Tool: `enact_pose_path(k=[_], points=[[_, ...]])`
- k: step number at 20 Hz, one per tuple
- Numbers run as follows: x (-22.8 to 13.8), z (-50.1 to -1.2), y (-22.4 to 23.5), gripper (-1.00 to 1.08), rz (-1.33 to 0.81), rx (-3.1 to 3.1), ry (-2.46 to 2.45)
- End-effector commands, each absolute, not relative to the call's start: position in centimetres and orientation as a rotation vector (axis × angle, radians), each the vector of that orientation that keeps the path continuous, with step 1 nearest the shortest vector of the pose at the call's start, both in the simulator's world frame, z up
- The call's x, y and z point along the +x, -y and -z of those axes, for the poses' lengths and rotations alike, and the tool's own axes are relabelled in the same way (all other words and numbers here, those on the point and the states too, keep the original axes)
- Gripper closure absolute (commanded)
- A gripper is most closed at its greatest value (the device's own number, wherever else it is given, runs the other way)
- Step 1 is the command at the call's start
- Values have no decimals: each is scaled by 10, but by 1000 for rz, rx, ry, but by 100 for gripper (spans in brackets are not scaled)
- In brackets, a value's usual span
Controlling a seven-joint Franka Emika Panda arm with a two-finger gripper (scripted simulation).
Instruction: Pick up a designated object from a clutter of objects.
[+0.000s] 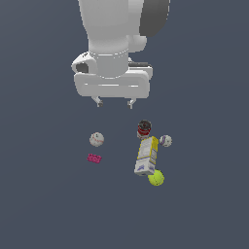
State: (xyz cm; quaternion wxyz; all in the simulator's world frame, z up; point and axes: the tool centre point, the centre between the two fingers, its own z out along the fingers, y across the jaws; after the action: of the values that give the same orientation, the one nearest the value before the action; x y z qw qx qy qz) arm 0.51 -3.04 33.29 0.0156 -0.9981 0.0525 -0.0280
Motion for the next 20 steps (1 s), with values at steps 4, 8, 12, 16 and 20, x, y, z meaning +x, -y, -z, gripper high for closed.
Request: enact_pose_path(k=[4, 8, 12, 16, 20], points=[[9, -318, 17, -92, 80, -3120, -66], [13, -294, -5, -92, 70, -3136, 88], [16, -260, -37, -92, 55, -3139, 318], [13, -215, -81, -92, 36, -3107, 626], [1, -167, -130, -92, 19, -3024, 956]])
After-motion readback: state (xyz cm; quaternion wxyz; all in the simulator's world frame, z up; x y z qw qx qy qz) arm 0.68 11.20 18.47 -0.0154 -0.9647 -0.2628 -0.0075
